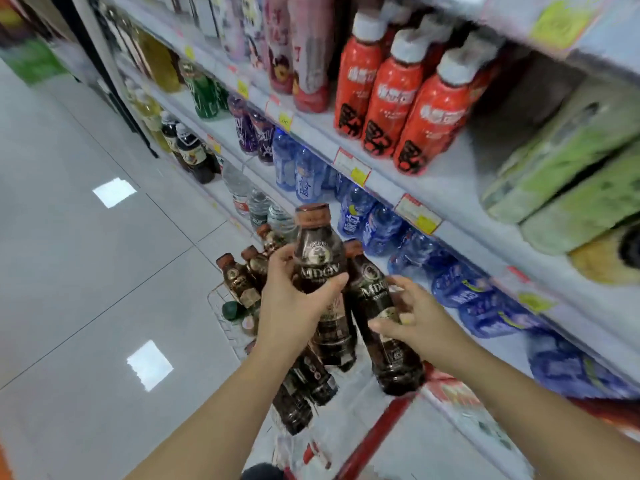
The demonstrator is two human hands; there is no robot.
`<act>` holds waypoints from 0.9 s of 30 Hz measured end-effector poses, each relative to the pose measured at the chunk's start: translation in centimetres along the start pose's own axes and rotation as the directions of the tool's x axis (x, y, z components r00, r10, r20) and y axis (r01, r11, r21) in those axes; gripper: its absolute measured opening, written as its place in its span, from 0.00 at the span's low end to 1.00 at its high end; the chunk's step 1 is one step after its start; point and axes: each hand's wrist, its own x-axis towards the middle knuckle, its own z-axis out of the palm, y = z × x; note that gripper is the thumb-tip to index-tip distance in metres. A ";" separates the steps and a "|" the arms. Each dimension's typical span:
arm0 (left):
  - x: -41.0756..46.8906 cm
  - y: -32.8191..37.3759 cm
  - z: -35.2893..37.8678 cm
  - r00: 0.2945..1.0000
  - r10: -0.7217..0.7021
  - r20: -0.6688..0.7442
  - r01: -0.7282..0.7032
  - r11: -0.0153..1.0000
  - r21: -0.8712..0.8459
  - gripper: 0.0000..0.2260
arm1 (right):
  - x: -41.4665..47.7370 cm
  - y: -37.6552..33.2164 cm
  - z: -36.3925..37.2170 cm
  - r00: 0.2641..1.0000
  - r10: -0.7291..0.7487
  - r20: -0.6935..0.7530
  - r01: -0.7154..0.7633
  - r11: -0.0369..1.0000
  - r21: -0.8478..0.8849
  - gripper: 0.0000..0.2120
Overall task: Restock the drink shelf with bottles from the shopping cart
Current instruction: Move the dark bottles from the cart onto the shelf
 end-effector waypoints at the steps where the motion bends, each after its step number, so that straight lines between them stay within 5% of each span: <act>1: -1.3 1.7 0.8 1.000 0.018 0.022 -0.018 1.000 -0.021 0.29 | -1.6 -0.7 -1.3 0.997 -0.045 -0.061 0.047 0.999 0.019 0.25; 8: -9.7 11.6 7.5 0.961 0.227 0.159 -0.195 0.962 -0.193 0.23 | -14.5 -3.8 -10.1 0.885 -0.226 -0.407 0.271 0.961 0.057 0.24; 13: -16.3 18.8 12.0 0.878 0.406 0.255 -0.325 0.895 -0.306 0.21 | -23.6 -4.9 -15.4 0.719 -0.306 -0.624 0.432 0.900 0.056 0.25; 17: -20.3 24.1 15.4 0.796 0.460 0.394 -0.297 0.863 -0.408 0.20 | -29.9 -5.5 -19.2 0.604 -0.283 -0.745 0.508 0.857 0.086 0.23; 23: -23.9 30.1 21.4 0.541 0.267 0.798 0.017 0.945 -0.327 0.22 | -36.9 -4.7 -24.9 0.452 -0.106 -0.886 0.600 0.771 0.213 0.24; 27: -26.1 32.8 26.0 0.388 0.238 0.891 0.028 0.963 -0.269 0.07 | -39.9 -3.3 -28.9 0.380 -0.005 -0.925 0.599 0.763 0.243 0.26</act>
